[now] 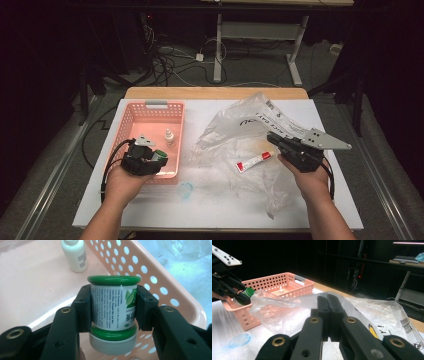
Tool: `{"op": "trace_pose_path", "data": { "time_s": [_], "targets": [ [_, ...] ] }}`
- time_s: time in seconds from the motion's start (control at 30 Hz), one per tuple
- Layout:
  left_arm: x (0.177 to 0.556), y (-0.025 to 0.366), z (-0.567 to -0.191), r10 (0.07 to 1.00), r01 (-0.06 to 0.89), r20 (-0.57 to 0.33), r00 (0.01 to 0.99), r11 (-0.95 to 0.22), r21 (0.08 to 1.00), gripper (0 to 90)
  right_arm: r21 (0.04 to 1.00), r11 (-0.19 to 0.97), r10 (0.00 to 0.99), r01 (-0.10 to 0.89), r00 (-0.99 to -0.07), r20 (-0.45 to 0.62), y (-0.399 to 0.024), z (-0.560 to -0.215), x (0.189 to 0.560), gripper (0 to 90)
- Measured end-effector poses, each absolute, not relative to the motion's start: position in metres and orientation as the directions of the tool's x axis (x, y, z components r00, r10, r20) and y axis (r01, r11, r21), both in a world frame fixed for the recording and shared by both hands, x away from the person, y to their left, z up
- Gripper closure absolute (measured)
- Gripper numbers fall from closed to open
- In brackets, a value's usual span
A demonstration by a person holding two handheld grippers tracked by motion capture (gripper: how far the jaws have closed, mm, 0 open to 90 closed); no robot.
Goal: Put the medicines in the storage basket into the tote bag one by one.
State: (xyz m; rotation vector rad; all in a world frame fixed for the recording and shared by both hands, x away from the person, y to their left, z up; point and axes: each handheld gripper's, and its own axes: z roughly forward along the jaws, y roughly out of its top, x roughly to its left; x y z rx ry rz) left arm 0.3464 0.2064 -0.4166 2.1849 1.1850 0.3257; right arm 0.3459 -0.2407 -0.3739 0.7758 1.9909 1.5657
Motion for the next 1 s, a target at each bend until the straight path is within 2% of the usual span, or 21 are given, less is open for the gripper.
{"op": "trace_pose_path", "data": {
  "time_s": [0.33,0.53,1.0],
  "targets": [
    [0.337,0.214,-0.423,0.825,0.633,-0.104,0.555,-0.338,0.697,53.9,0.973,0.185,0.693,0.135,-0.720,-0.032,-0.240,-0.374,0.345,90.0],
    [0.333,0.222,-0.424,0.812,0.612,-0.159,0.562,-0.279,0.740,53.9,0.973,0.185,0.695,0.140,-0.719,-0.028,-0.240,-0.376,0.346,90.0],
    [0.322,0.214,-0.408,0.778,0.527,-0.146,0.611,-0.262,0.809,53.9,0.973,0.190,0.687,0.133,-0.725,-0.035,-0.238,-0.375,0.344,90.0]
  ]
}}
